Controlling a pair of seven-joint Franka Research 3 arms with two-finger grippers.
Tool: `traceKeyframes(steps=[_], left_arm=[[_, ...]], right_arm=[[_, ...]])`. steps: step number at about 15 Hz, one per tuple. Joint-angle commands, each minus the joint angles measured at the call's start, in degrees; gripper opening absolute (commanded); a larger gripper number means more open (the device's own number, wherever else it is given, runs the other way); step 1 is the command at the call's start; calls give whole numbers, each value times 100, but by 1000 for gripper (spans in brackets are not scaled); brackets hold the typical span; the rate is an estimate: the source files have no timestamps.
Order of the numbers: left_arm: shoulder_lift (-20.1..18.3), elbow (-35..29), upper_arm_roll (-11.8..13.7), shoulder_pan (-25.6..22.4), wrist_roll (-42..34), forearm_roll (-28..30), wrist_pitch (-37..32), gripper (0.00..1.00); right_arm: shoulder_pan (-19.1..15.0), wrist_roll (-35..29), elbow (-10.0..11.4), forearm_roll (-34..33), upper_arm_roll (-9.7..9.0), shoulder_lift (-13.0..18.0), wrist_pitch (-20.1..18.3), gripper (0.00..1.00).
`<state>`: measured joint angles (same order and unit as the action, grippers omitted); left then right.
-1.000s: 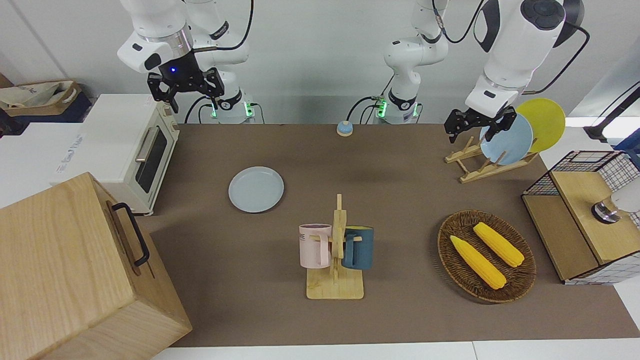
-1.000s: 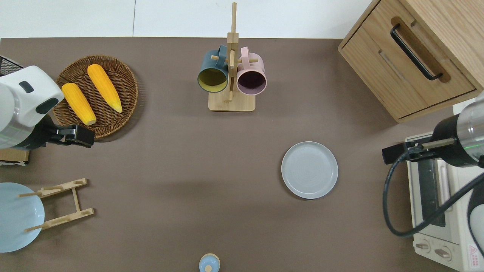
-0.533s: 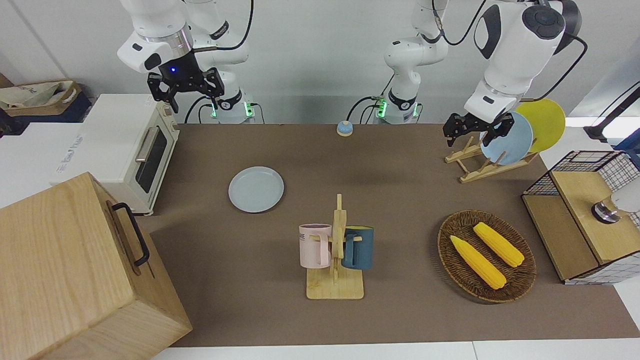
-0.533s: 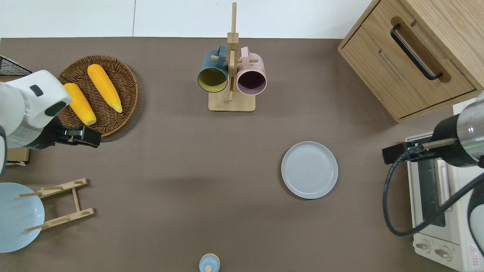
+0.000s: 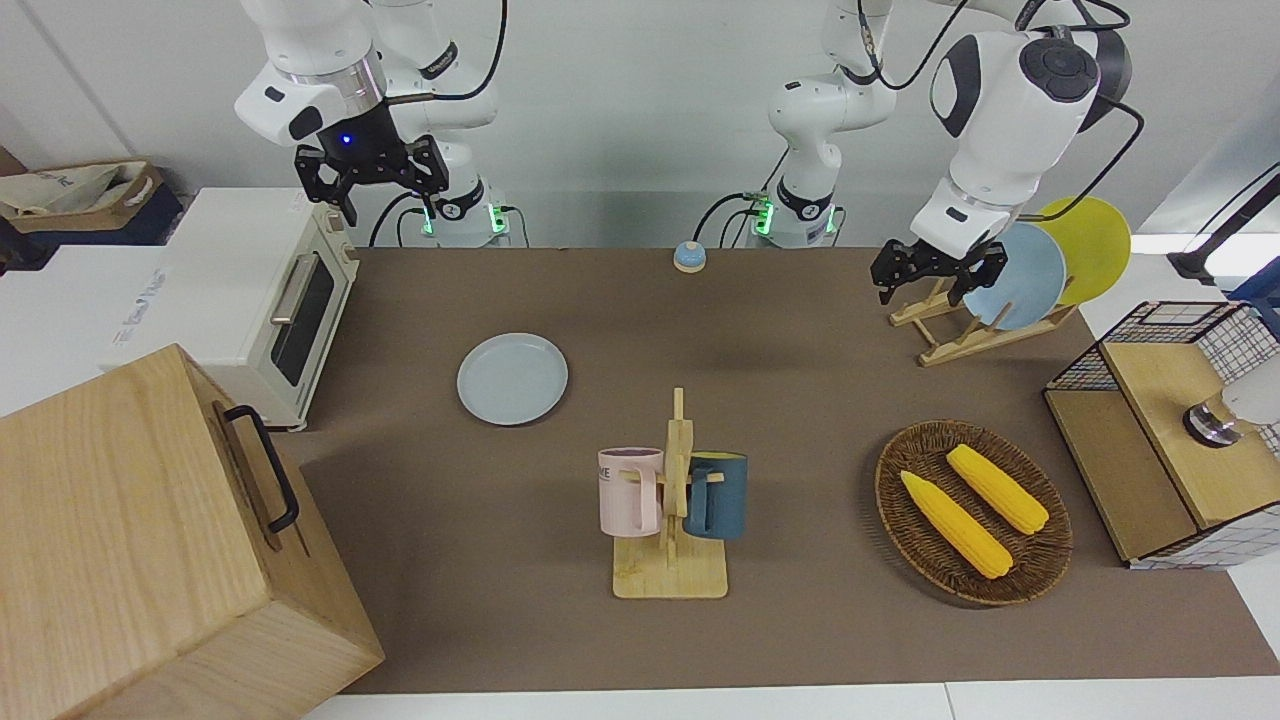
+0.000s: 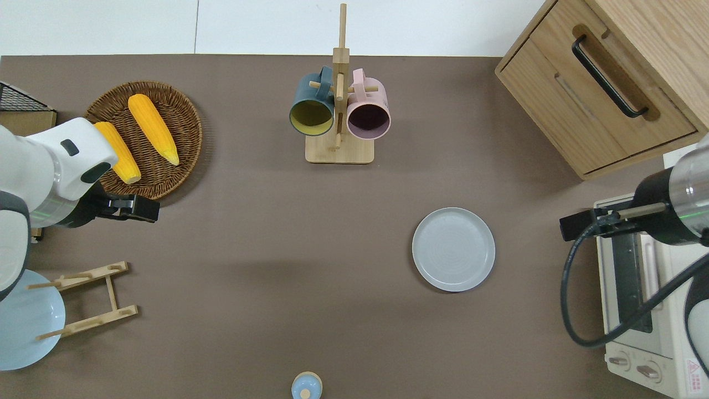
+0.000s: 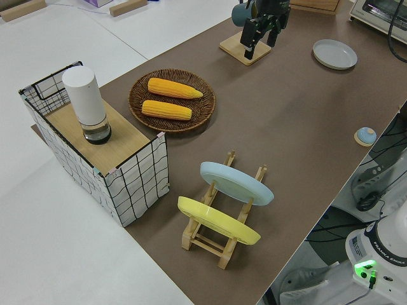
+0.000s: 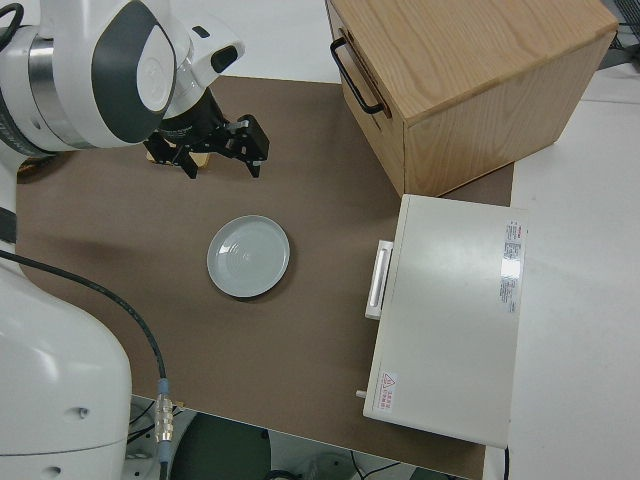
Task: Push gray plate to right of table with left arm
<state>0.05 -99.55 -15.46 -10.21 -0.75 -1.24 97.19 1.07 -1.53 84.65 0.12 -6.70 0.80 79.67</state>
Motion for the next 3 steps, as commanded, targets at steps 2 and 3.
traceKeyframes(steps=[2, 3], left_arm=[[-216, -250, 25, -122, -224, 142, 81, 1000], [-225, -250, 60, -113, -232, 150, 64, 1000]], right_arm=[[-115, -5, -46, 59, -77, 17, -83, 983], [-115, -5, -46, 59, -86, 17, -83, 983]])
